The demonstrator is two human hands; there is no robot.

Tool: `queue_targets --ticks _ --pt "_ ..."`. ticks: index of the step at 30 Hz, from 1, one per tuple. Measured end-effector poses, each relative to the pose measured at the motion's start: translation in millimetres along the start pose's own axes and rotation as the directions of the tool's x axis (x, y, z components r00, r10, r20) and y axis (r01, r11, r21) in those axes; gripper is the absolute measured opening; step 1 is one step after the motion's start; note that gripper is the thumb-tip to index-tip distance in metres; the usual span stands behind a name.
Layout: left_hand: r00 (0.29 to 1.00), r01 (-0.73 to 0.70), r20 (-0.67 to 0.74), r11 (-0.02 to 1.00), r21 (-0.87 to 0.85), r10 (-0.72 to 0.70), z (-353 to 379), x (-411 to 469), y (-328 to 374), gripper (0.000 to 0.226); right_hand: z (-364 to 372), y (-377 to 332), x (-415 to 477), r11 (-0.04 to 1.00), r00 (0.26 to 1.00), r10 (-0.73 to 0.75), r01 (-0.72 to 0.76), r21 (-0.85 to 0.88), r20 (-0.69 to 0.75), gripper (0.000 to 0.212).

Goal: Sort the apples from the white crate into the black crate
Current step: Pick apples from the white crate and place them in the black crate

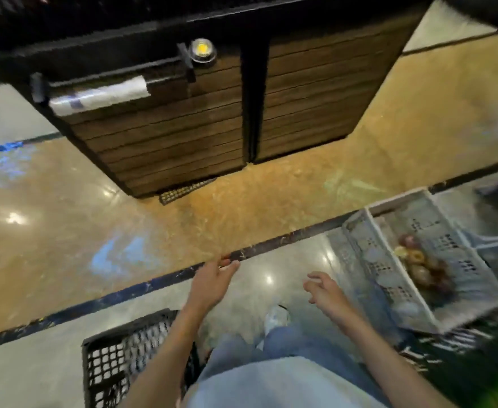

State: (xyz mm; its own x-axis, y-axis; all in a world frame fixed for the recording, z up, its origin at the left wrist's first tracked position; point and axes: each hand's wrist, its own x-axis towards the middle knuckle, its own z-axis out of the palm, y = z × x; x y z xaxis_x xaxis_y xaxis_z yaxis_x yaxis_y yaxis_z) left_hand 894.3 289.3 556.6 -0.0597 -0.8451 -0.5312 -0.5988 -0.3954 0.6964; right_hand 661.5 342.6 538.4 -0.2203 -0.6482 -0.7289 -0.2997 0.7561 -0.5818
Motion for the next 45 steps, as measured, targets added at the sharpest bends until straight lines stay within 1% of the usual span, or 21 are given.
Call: queue_targets --ticks 4,7,10,12,15,17,20,22,24,28,31,33,36,39,41,43,45 --pt "0.996 -0.028 0.088 0.999 0.022 0.026 45.7 25.9 45.0 0.040 -59.4 19.7 17.1 0.990 0.993 0.034 -0.018 0.142 -0.112 0.020" --pt "0.988 -0.031 0.156 0.997 0.076 0.019 69.3 45.5 63.9 0.040 -95.4 18.9 25.5 0.970 0.983 0.080 -0.038 0.242 -0.167 0.021" --pt "0.981 -0.041 0.191 0.991 0.131 0.015 85.0 68.8 80.9 0.040 -125.6 16.0 40.7 0.942 0.966 0.134 -0.055 0.330 -0.221 0.025" --pt "0.973 -0.037 0.230 0.987 0.159 0.000 93.9 87.8 96.6 0.039 -144.0 13.6 54.0 0.929 0.947 0.174 -0.068 0.364 -0.268 0.028" --pt "0.960 -0.017 0.278 0.986 0.168 -0.031 111.9 127.9 126.4 0.034 -170.9 11.4 80.1 0.903 0.924 0.217 -0.067 0.425 -0.315 0.026" --pt "0.948 -0.033 0.316 0.982 0.187 -0.028 127.8 159.7 155.4 0.033 -190.0 11.9 97.6 0.867 0.909 0.268 -0.083 0.492 -0.320 0.022" --pt "0.911 -0.117 0.412 0.960 0.253 0.002 157.8 203.8 211.5 0.030 -216.1 11.2 112.0 0.789 0.871 0.367 -0.106 0.605 -0.327 0.019" --pt "0.877 -0.211 0.479 0.929 0.303 0.042 183.5 230.5 251.7 0.032 -230.3 17.5 117.5 0.763 0.831 0.423 -0.111 0.637 -0.362 0.024" --pt "0.827 -0.312 0.555 0.893 0.323 0.088 212.4 252.3 293.0 0.034 -244.1 24.4 119.5 0.724 0.786 0.489 -0.124 0.679 -0.378 0.028" --pt "0.727 -0.489 0.669 0.801 0.346 0.155 269.6 270.5 364.9 0.036 -261.9 40.3 116.8 0.642 0.701 0.606 -0.151 0.752 -0.377 0.021" --pt "0.681 -0.536 0.720 0.762 0.363 0.136 312.5 281.8 393.4 0.034 -277.2 57.7 125.2 0.584 0.663 0.664 -0.171 0.794 -0.346 0.026" --pt "0.670 -0.538 0.734 0.755 0.375 0.113 337.8 285.1 402.3 0.035 -291.3 69.8 133.3 0.564 0.660 0.682 -0.201 0.801 -0.315 0.029" --pt "0.661 -0.548 0.744 0.741 0.389 0.097 375.8 286.1 410.7 0.034 -318.5 90.3 151.2 0.552 0.674 0.683 -0.226 0.802 -0.280 0.030" --pt "0.657 -0.538 0.751 0.736 0.411 0.061 418.0 290.0 411.2 0.035 -350.5 114.8 178.6 0.565 0.682 0.679 -0.251 0.786 -0.271 0.029" --pt "0.655 -0.536 0.754 0.733 0.419 0.048 450.5 297.4 408.8 0.034 -371.8 134.2 203.1 0.587 0.699 0.664 -0.270 0.764 -0.264 0.029" --pt "0.636 -0.571 0.770 0.697 0.433 0.043 486.5 309.2 406.5 0.030 -390.9 154.9 231.6 0.586 0.707 0.663 -0.284 0.759 -0.247 0.030" --pt "0.620 -0.607 0.784 0.654 0.452 0.033 523.8 326.9 399.6 0.032 -405.9 178.2 263.7 0.591 0.709 0.665 -0.309 0.745 -0.234 0.033"
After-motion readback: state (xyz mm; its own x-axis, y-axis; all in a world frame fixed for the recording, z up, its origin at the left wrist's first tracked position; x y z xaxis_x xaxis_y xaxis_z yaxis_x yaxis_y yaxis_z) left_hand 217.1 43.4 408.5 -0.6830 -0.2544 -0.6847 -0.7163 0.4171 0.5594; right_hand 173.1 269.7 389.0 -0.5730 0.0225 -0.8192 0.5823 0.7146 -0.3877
